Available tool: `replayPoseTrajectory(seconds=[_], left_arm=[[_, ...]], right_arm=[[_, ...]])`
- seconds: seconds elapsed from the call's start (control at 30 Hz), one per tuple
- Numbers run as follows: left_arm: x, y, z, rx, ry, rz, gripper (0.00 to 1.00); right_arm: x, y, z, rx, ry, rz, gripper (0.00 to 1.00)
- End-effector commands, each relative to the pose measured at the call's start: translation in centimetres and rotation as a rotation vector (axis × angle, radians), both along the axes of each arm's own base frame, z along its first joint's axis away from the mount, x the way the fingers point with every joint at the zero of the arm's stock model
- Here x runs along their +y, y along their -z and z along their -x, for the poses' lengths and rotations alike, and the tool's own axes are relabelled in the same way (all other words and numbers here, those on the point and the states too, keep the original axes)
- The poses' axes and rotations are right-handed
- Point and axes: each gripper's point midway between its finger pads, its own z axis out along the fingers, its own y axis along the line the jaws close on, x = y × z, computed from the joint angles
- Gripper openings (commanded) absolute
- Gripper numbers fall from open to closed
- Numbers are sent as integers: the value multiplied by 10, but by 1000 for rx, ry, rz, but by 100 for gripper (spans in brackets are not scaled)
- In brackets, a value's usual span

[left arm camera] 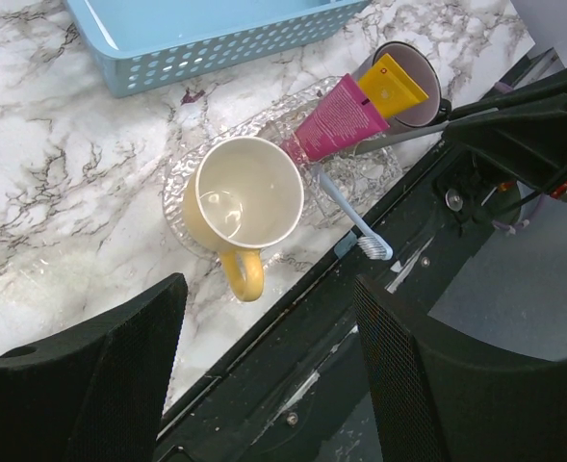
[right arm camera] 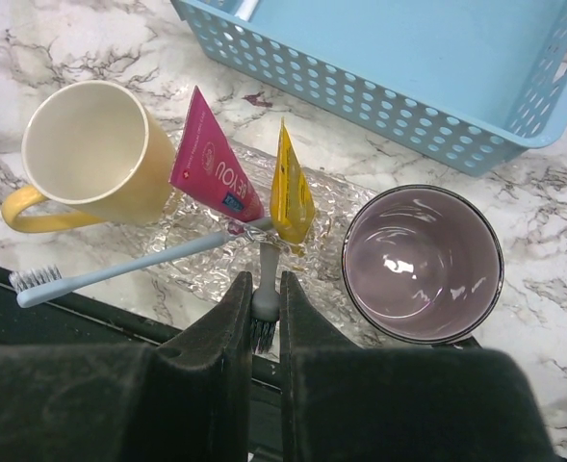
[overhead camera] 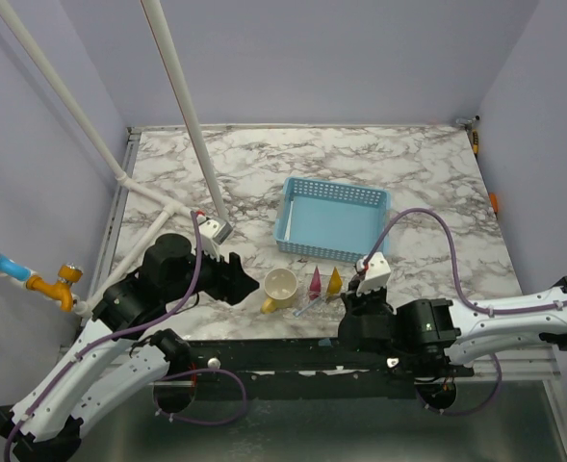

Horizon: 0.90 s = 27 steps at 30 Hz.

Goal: Prepare toiletry sets of a toothbrush and toothpaste on the tray

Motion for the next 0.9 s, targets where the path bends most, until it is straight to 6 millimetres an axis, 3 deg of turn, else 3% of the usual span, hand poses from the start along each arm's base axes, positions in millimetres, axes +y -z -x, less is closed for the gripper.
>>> replayPoseTrajectory(seconds=[0.0, 0.2, 0.5, 0.87], left_arm=[[-3, 1, 0, -1, 18, 8, 70], [-2, 1, 0, -2, 17, 9, 70], [-2, 1, -1, -2, 15, 8, 70], [-2, 2, -1, -1, 13, 8, 70]], right_arm=[[4, -3, -5, -33, 46, -62, 0], [4, 1, -6, -36, 49, -63, 1], [4, 6, -6, -44, 48, -19, 21], [6, 2, -5, -40, 44, -15, 30]])
